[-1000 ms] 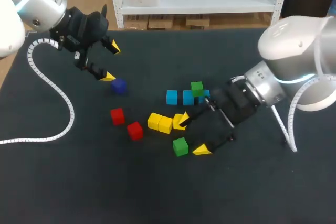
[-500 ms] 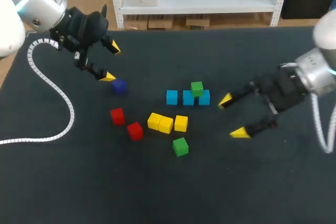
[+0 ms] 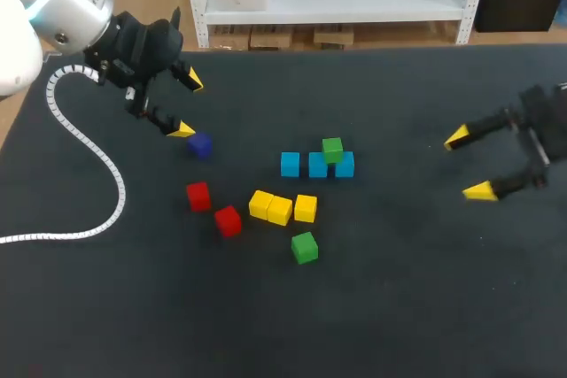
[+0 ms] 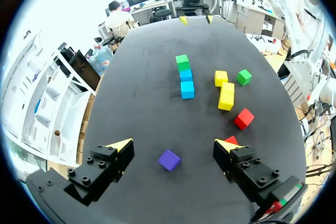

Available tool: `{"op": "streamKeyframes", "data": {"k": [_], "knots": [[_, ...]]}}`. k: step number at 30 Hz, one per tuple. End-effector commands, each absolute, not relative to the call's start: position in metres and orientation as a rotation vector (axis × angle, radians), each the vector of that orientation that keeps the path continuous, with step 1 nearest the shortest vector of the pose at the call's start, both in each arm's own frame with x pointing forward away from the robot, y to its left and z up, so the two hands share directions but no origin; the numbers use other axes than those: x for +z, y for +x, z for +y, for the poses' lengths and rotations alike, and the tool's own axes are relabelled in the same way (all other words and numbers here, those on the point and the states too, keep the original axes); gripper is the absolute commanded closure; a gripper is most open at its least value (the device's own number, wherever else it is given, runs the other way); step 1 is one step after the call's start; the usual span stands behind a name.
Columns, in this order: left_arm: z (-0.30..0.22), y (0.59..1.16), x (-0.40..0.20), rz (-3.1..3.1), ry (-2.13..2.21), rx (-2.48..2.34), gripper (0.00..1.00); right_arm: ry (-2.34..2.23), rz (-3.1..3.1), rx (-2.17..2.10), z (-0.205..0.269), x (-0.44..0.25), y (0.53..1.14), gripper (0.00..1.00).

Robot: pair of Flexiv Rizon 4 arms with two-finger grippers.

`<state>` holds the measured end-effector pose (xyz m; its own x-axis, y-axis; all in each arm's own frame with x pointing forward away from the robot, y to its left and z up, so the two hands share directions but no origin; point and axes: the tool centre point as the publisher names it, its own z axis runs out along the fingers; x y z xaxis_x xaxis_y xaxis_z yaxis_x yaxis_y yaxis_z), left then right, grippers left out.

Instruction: Place the blue cubes, place green cubes on the blue cubes, place the yellow cubes on the green cubes, then place the red cubes on the yellow cubes, and place purple cube on the red cubes.

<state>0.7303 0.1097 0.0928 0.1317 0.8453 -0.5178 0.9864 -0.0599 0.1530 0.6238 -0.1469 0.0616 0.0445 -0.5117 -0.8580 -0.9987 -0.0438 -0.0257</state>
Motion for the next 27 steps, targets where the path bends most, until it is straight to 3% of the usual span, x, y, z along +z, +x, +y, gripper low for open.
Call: {"op": "streamKeyframes", "data": {"k": [1,13,27], "knots": [[0.111,0.731,0.092,1.752,1.952,-0.404,0.0,-1.611,1.519,0.968,-0.166,0.058,0.639,0.0],[0.103,0.722,0.09,1.752,1.955,-0.396,0.0,-1.596,1.5,1.026,-0.173,0.054,0.641,0.0],[0.054,0.628,0.096,1.554,2.116,-0.4,0.0,-1.596,1.5,1.026,-0.173,0.054,0.641,0.0]]}}
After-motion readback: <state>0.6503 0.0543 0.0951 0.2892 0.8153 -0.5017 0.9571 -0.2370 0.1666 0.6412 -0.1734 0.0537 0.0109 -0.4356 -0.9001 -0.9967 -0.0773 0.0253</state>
